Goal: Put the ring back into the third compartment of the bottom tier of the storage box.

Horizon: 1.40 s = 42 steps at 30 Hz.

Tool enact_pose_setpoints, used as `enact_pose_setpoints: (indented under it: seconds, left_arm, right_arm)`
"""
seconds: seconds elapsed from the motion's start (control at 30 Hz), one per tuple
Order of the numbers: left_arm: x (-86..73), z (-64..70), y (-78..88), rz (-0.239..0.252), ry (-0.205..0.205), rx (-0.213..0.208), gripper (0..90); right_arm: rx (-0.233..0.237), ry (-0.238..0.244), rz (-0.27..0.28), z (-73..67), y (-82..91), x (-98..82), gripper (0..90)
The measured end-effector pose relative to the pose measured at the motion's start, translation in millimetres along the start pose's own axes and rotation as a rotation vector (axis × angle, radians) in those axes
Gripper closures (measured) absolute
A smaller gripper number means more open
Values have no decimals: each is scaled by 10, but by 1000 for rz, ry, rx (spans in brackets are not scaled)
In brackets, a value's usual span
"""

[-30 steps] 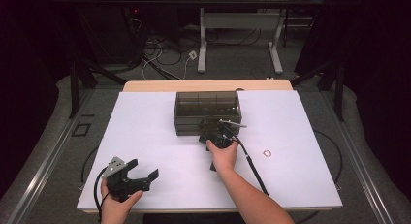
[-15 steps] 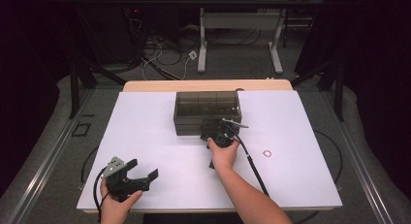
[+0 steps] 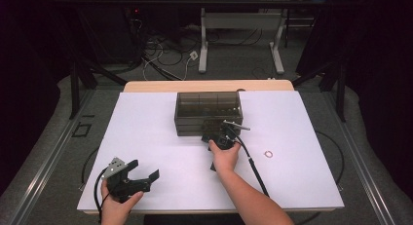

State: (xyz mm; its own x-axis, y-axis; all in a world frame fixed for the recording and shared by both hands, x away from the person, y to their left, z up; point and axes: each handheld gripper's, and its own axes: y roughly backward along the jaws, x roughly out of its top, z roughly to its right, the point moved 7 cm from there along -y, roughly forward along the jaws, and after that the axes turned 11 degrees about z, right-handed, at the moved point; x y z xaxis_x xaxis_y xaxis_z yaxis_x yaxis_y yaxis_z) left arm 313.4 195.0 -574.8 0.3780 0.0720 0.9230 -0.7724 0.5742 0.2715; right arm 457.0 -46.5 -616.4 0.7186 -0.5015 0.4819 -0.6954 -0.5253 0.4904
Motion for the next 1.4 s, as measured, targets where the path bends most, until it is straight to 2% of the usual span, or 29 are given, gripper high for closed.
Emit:
enact_pose_setpoints:
  seconds: [0.07, 0.3, 0.67, 0.87, 1.0, 1.03, 1.13, 1.2, 1.23, 1.4]
  left_arm:
    - [-1, 2, -1, -1, -1, -1, 13]
    - [-3, 12, -8, 2, 3, -1, 13]
    - [-4, 15, -12, 2, 7, -2, 13]
    - [-5, 18, -12, 1, 5, 1, 13]
    - [-8, 19, -15, -1, 5, -1, 13]
    - [-8, 20, -15, -1, 4, -1, 13]
    - [-10, 19, -15, -3, 3, -1, 13]
    - [-11, 19, -16, -4, 2, -1, 13]
    - [-11, 19, -16, -4, 2, -1, 13]
    - [-15, 21, -20, -8, -3, -2, 13]
  right_arm:
    - [3, -7, 1, -6, 8, -8, 835]
    - [4, 13, -10, 5, 42, -30, 835]
    - [3, 3, -14, 2, 77, -76, 835]
    - [16, 20, -15, 11, 97, -97, 835]
    - [10, 0, -18, 2, 110, -110, 836]
    - [13, 16, -16, 16, 111, -113, 835]
    - [22, 19, -20, 13, 126, -125, 836]
    - [15, 7, -25, 6, 135, -133, 835]
    - [29, 10, -18, 8, 137, -136, 835]
    - [25, 13, -22, 20, 161, -165, 835]
